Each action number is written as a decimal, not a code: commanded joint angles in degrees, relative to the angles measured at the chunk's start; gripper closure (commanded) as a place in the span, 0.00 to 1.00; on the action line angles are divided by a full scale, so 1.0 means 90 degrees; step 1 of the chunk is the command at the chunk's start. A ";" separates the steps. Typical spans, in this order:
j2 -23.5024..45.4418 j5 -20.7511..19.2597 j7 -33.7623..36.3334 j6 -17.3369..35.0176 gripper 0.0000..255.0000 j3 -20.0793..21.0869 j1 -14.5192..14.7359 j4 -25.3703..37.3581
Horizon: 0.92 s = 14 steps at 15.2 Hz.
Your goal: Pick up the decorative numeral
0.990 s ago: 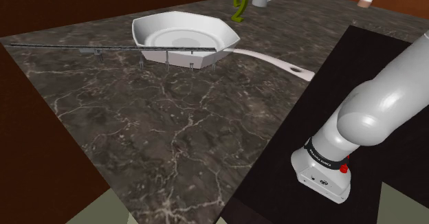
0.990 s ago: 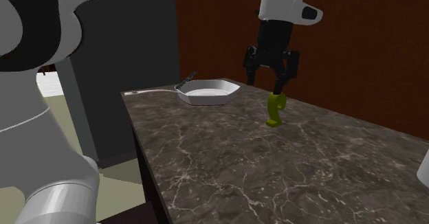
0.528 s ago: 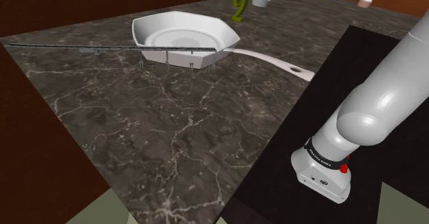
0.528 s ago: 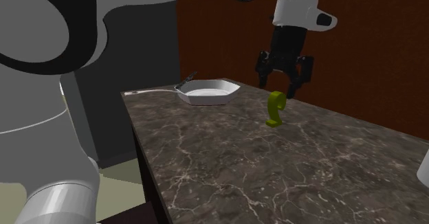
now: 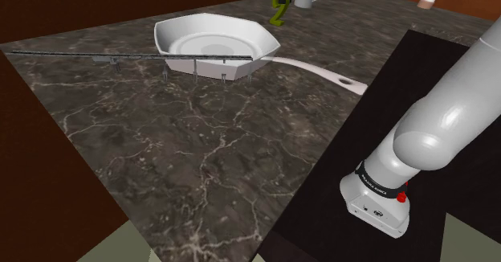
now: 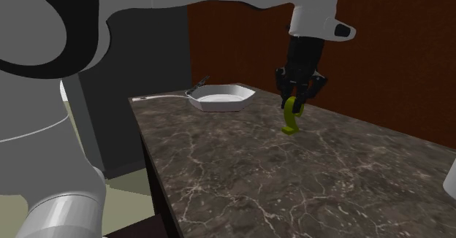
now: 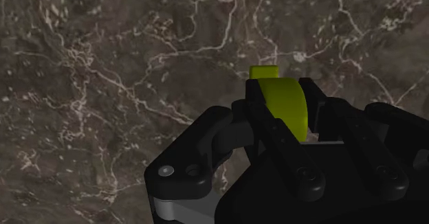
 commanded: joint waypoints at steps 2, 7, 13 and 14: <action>0.0003 -0.0006 -0.0001 0.0002 1.00 -0.0006 -0.0004 -0.0008; 0.0021 -0.0005 0.0001 -0.0095 1.00 -0.0004 -0.0004 0.0107; 0.0270 0.0004 -0.0004 -0.0693 1.00 -0.0008 -0.0008 0.0954; 0.0321 0.0006 -0.0005 -0.0798 1.00 -0.0009 -0.0009 0.1109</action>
